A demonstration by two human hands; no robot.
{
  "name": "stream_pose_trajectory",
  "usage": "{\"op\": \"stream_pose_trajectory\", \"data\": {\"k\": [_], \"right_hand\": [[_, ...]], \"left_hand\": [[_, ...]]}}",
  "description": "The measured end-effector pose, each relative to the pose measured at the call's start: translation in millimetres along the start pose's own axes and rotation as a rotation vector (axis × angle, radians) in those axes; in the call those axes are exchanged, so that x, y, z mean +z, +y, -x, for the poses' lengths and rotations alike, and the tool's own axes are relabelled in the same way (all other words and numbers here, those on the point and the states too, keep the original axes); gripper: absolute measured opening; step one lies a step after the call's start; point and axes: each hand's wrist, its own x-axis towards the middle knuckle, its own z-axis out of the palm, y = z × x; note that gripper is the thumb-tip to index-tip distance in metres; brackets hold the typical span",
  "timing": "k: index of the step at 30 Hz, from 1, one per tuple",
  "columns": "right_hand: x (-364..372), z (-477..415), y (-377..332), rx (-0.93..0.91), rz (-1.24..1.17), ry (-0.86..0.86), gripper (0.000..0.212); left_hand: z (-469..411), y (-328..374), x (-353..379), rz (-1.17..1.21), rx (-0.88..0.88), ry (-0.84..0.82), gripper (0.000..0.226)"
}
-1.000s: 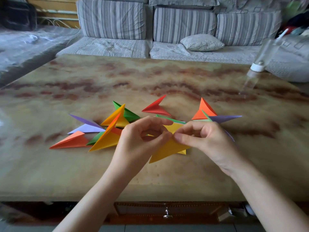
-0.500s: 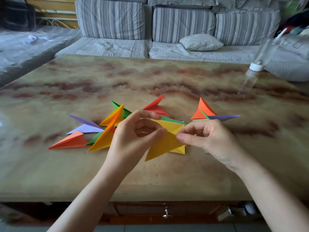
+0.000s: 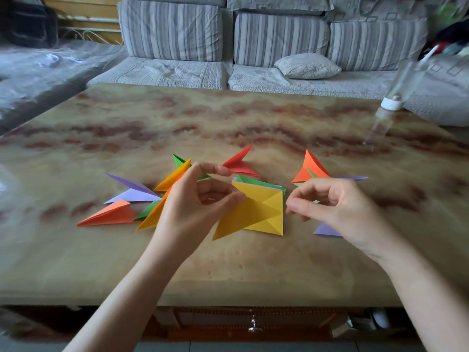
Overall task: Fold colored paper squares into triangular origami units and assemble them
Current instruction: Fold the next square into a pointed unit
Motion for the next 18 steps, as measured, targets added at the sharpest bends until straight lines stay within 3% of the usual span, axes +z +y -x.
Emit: {"op": "stream_pose_trajectory", "data": {"k": [4, 10, 14, 18], "right_hand": [[16.6, -1.0, -4.5, -0.008, -0.085, 0.002, 0.028], [34.9, -4.0, 0.6, 0.031, -0.07, 0.025, 0.008], [32.8, -4.8, 1.2, 0.001, -0.118, 0.124, 0.009], [35.5, -2.8, -0.6, -0.008, -0.147, 0.096, 0.006]], "left_hand": [[5.0, -1.0, 11.0, -0.076, 0.02, -0.062, 0.034], [7.0, -2.6, 16.5, -0.053, 0.004, -0.016, 0.027], [7.2, -3.8, 15.0, -0.095, -0.021, -0.008, 0.003], [8.7, -6.1, 16.3, -0.158, 0.0, 0.008, 0.002]]}}
